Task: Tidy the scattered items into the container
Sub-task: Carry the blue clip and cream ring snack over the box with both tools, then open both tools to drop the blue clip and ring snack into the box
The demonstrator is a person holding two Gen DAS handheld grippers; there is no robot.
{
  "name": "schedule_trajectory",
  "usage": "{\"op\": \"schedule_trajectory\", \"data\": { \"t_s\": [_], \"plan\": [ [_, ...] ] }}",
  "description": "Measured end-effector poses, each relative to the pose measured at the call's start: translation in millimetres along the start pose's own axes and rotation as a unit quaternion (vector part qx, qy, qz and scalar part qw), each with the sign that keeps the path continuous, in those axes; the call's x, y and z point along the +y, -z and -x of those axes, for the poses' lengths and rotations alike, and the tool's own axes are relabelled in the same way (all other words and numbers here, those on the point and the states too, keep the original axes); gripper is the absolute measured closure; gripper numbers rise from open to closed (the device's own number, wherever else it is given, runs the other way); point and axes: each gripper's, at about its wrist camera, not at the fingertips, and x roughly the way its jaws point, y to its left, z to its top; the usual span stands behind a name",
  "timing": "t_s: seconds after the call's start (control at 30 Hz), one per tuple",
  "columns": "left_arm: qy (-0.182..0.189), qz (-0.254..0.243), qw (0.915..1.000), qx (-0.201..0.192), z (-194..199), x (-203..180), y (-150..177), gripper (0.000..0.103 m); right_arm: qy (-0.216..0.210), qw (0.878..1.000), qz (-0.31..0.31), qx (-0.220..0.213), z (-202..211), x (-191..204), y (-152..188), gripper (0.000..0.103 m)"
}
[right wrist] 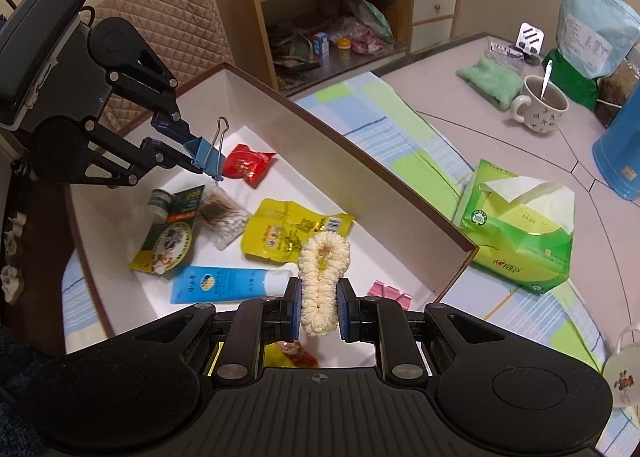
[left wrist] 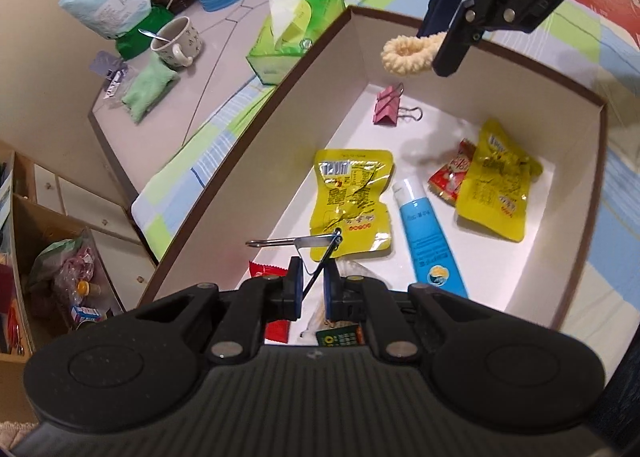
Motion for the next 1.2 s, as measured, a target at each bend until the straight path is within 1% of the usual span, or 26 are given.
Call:
{"op": "schedule_trajectory", "data": {
  "t_s": [0.7,0.77,0.83,0.87,0.9,1.2],
  "plan": [
    [0.018,0.007,0.9997,0.017,-55,25,-4,0.095,0.010,0.999,-0.018,0.030,-43,-16,-12,0.086],
    [0.017,0.009,0.9997,0.016,-59,27,-5,0.092,0.009,0.999,-0.019,0.031,-44,-17,-12,0.086],
    [0.020,0.009,0.9997,0.014,-62,28,-5,0.091,0.009,0.999,-0.019,0.031,-45,-18,-12,0.086],
    [0.019,0.010,0.9997,0.013,-62,28,-5,0.084,0.009,0.999,-0.019,0.032,-45,-18,-12,0.086],
    [0.017,0.010,0.9997,0.011,-62,28,-5,0.079,0.008,0.999,-0.020,0.032,-46,-19,-12,0.086],
    [0.013,0.015,0.9997,0.012,-57,29,-1,0.079,0.006,0.999,-0.021,0.034,-50,-21,-13,0.086]
  ]
}}
